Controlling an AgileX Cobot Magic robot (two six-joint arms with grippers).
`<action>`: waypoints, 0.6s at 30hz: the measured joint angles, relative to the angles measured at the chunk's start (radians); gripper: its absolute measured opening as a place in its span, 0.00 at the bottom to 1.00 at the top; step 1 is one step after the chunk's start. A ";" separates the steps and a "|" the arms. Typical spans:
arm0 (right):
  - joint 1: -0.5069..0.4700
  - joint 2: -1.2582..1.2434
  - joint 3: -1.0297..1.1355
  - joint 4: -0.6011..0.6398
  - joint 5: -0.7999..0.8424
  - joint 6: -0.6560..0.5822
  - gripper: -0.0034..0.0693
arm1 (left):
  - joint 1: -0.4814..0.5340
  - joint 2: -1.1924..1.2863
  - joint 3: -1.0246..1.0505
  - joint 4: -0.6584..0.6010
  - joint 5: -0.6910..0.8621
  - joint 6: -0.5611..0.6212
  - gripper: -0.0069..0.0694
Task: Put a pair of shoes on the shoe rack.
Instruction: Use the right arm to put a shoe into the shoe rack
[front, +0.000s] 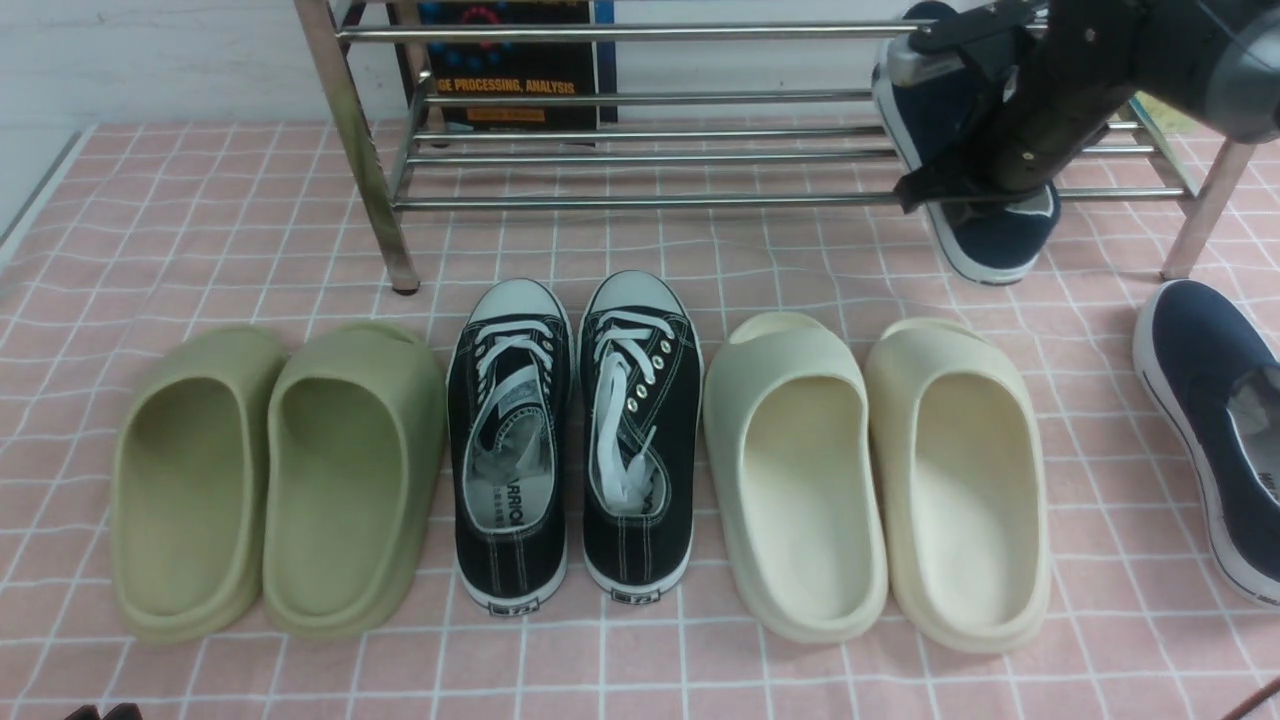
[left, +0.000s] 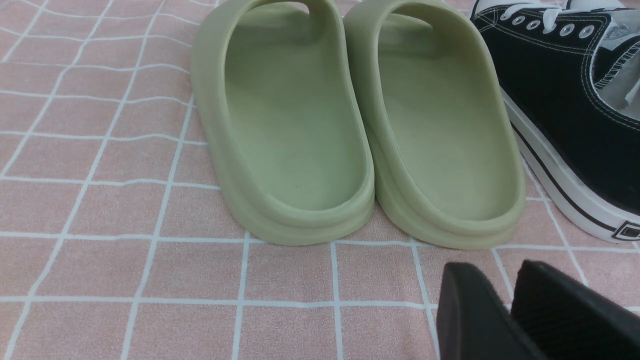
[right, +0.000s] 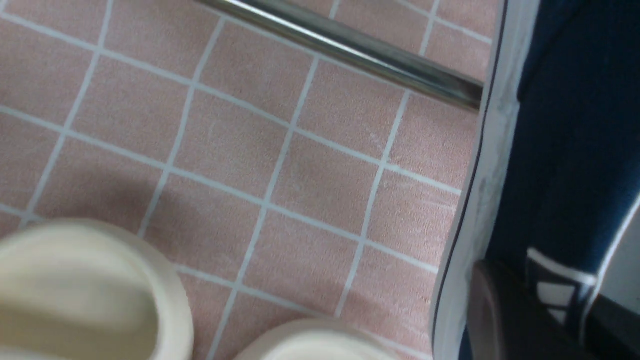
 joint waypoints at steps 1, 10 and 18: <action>0.000 0.014 -0.017 -0.001 0.000 0.000 0.08 | 0.000 0.000 0.000 0.000 0.000 0.000 0.31; -0.003 0.057 -0.058 0.024 -0.021 0.004 0.10 | 0.000 0.000 0.000 0.000 0.000 0.000 0.32; -0.010 0.056 -0.069 0.024 -0.087 -0.012 0.37 | 0.000 0.000 0.000 0.000 0.000 0.000 0.33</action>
